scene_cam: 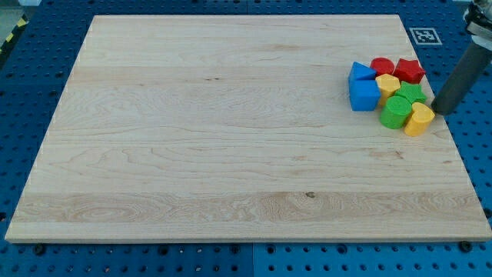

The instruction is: Place the yellow heart at the bottom right corner of the board

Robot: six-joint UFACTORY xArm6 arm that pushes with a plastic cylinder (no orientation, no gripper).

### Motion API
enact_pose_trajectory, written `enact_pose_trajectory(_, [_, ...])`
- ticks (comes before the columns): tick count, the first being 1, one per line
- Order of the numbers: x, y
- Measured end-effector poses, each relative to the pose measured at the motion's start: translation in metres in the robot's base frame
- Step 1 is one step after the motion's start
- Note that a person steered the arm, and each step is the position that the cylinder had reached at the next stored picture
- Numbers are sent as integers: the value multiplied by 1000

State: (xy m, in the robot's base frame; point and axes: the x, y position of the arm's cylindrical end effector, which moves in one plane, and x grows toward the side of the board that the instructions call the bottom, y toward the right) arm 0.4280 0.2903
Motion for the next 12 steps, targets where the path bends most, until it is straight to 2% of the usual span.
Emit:
enact_pose_trajectory(1, [0, -37])
enact_pose_trajectory(2, [25, -47])
enact_pose_trajectory(3, [66, -28])
enact_pose_trajectory(4, [65, -22])
enact_pose_trajectory(5, [56, -39])
enact_pose_trajectory(6, [66, -52])
enact_pose_trajectory(8, [119, -21])
enact_pose_trajectory(12, [109, -63])
